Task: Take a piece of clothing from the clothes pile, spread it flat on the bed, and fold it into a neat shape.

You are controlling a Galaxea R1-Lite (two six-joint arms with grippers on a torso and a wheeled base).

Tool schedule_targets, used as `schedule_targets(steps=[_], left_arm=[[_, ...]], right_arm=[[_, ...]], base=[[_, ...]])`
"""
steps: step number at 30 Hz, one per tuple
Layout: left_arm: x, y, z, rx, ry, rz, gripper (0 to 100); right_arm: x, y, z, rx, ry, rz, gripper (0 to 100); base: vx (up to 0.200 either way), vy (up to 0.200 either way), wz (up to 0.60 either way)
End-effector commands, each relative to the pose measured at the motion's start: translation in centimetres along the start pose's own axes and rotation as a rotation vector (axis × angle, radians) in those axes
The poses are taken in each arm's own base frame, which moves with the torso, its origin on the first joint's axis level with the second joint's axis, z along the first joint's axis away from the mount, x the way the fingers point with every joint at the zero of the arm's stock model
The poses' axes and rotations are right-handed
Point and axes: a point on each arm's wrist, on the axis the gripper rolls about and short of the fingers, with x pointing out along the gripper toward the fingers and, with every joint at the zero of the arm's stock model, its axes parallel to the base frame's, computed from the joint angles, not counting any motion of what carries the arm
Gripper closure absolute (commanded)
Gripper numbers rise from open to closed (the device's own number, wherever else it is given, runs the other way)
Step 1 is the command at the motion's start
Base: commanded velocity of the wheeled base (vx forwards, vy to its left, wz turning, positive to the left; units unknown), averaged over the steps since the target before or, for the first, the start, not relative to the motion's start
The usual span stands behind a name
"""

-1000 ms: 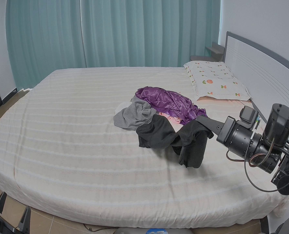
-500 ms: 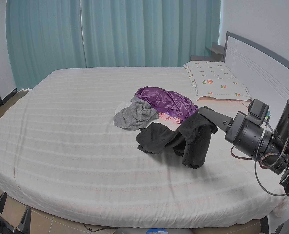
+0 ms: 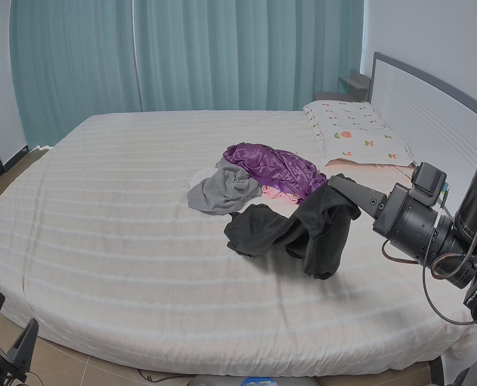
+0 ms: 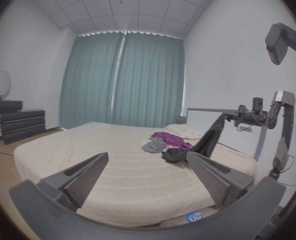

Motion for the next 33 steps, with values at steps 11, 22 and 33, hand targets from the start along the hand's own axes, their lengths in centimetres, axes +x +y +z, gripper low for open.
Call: schedule_targets(steps=[11, 22, 33], left_arm=[[13.7, -0.8, -0.9, -0.049, 0.581, -0.257, 0], [21.9, -3.7, -6.8, -0.141, 0.750, -0.310, 0], [27.4, -9.0, -13.7, -0.053, 0.751, -0.323, 0]], right_arm=[[-0.1, 0.6, 0.6, -0.067, -0.030, 0.032, 100], [1.0, 0.1, 0.2, -0.072, -0.062, 0.046, 100], [0.5, 0.7, 0.8, -0.073, -0.087, 0.061, 100]], base=[[0.000, 0.000, 0.00], [0.000, 0.000, 0.00], [0.000, 0.000, 0.00]])
